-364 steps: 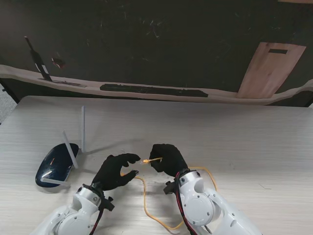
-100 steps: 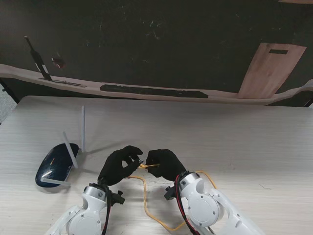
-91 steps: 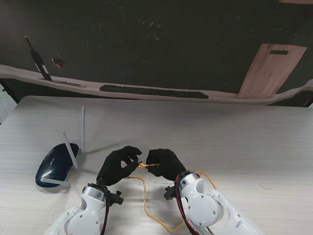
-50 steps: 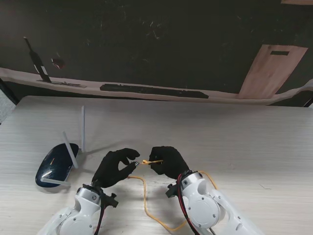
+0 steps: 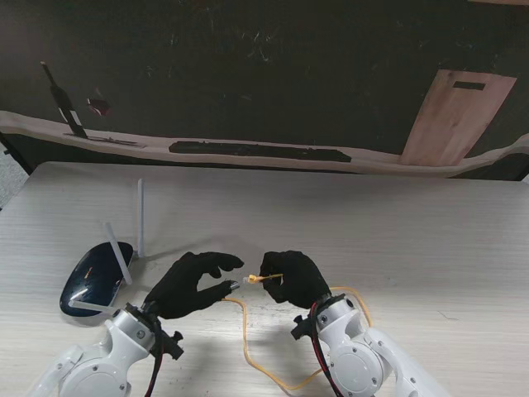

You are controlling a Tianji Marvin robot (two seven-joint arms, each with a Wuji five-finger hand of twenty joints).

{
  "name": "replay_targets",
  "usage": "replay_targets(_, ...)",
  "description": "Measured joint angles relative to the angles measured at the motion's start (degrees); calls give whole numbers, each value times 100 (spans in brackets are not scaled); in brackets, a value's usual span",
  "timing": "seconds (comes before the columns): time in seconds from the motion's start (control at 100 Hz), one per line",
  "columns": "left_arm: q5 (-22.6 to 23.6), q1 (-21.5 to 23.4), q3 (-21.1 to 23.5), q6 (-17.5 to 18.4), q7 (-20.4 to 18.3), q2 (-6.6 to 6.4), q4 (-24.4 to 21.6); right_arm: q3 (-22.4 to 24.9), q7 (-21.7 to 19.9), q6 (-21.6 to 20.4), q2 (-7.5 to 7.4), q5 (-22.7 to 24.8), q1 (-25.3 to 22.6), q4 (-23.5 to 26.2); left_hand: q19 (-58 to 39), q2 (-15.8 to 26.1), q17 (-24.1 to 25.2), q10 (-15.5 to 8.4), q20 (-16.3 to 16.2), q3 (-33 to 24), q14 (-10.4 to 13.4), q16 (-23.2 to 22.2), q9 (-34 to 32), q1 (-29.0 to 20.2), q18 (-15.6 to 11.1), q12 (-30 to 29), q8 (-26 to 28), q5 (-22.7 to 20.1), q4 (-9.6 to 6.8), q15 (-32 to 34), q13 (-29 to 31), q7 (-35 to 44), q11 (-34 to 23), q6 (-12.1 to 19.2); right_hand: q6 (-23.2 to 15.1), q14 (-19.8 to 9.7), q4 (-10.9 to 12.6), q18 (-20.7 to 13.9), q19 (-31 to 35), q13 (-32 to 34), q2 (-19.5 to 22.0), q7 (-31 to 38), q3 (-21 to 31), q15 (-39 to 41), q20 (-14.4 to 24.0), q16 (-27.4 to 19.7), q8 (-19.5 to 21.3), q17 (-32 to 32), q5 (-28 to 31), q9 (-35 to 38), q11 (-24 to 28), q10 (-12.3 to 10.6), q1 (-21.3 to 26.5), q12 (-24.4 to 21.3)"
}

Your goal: Untangle the Ethernet cable and plug it into the router

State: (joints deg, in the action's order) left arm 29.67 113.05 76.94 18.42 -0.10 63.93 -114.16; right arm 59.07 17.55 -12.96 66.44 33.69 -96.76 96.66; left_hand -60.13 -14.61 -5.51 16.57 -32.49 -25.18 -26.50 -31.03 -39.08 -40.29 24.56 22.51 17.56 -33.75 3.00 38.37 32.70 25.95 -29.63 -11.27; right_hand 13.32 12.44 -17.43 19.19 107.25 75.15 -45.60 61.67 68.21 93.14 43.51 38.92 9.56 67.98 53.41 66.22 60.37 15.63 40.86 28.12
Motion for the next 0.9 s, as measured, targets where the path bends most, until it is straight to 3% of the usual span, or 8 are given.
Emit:
replay_targets(0.25,498,612,1034,42,-456,-107,-802,5,189,-106,-9,126,-112,13,400,341,163,80,230,905,-1,164,357,-111,-46,-121,-308,128,-78,-519,-353,-617,506,-60,0,-2,0,-5,1,1,-1,-1,-1,17,66,47,0,5,2,4,8,-2,0,5)
replay_targets(0.4,-22,1296,2213,-372,-1849,-160,-1651,3,153,-92,-13,106,-138,32,668,727,288,129,479,1935,-1,254,659,-343,-70,-157,-574,410,-240,-856,-575,-1051,729,-198,0,-3,0,-7,3,1,-1,-1,-1,34,122,52,0,6,2,4,12,-3,0,6)
replay_targets(0.44,-42,1397,2390,-386,-1921,-192,-1748,3,147,-92,-14,111,-140,38,722,778,326,131,515,2037,1,254,719,-384,-111,-164,-583,471,-284,-898,-646,-1084,796,-199,0,-3,0,-9,3,1,-1,-1,-1,40,125,52,0,6,2,4,12,-3,0,7)
replay_targets(0.51,31,1592,2721,-379,-1827,-236,-1865,0,132,-92,-16,113,-140,41,803,783,356,131,530,2051,14,289,779,-387,-145,-208,-586,482,-290,-965,-711,-1129,807,-199,-1,-4,-1,-11,4,1,-1,-1,-4,45,127,53,0,6,2,4,13,-3,0,7)
replay_targets(0.59,255,1787,3021,-349,-1422,-225,-1888,-23,131,-90,-22,112,-137,42,966,783,359,131,596,2109,15,305,780,-388,-202,-210,-586,482,-294,-1031,-712,-1180,856,-199,-1,-5,-1,-11,5,1,-1,-1,-5,47,130,54,0,6,2,5,13,-3,0,7)
replay_targets(0.65,274,1920,3224,-361,-1195,-171,-1893,-45,123,-79,-25,104,-129,42,1062,783,362,132,654,2109,16,352,786,-389,-218,-215,-586,482,-295,-1083,-758,-1188,921,-199,-1,-5,-1,-12,5,1,-1,-1,-5,50,137,54,0,6,2,5,14,-3,0,7)
replay_targets(0.79,11,2132,3570,-520,-1082,-49,-1902,-71,85,-61,-25,55,-115,41,1206,783,444,137,666,2175,24,424,915,-389,-275,-217,-510,482,-368,-1250,-862,-1180,1002,-202,-1,-5,-1,-13,5,1,-1,-1,-6,57,148,54,0,6,3,5,15,-3,0,8)
replay_targets(0.9,24,2232,3622,-624,-499,35,-1826,-73,63,-67,-25,52,-103,38,1277,783,525,136,724,2175,42,447,1070,-389,-294,-217,-446,482,-368,-1337,-1061,-1160,1051,-202,-1,-5,-1,-14,6,1,-1,-1,-6,59,175,55,0,7,3,5,15,-3,0,10)
